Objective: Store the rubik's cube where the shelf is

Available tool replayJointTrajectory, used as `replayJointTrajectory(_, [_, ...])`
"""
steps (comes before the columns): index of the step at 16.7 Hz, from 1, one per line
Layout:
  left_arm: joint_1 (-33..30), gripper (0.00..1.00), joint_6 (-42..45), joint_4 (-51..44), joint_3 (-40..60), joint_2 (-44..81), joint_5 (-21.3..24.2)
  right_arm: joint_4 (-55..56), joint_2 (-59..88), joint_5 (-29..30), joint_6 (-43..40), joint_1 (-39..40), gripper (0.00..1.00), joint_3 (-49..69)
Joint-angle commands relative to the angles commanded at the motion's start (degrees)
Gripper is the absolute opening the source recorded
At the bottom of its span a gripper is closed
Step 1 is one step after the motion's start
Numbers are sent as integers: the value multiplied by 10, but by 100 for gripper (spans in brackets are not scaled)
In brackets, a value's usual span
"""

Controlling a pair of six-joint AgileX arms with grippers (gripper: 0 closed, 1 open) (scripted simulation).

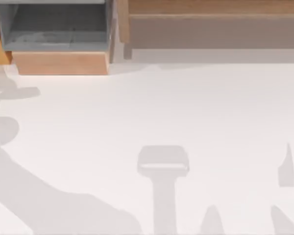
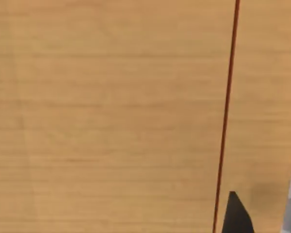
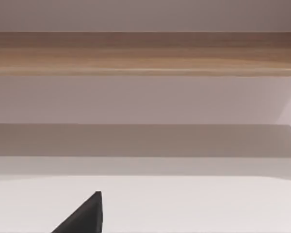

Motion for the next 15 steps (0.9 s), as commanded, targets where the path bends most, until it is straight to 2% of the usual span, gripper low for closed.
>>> replayJointTrajectory(10, [3, 0, -3, -4, -3, 4, 1, 0, 0, 0, 0, 0, 100, 0])
replayJointTrajectory(15, [23, 0, -4, 39, -87, -35, 21, 0, 0, 0, 0, 0, 100, 0])
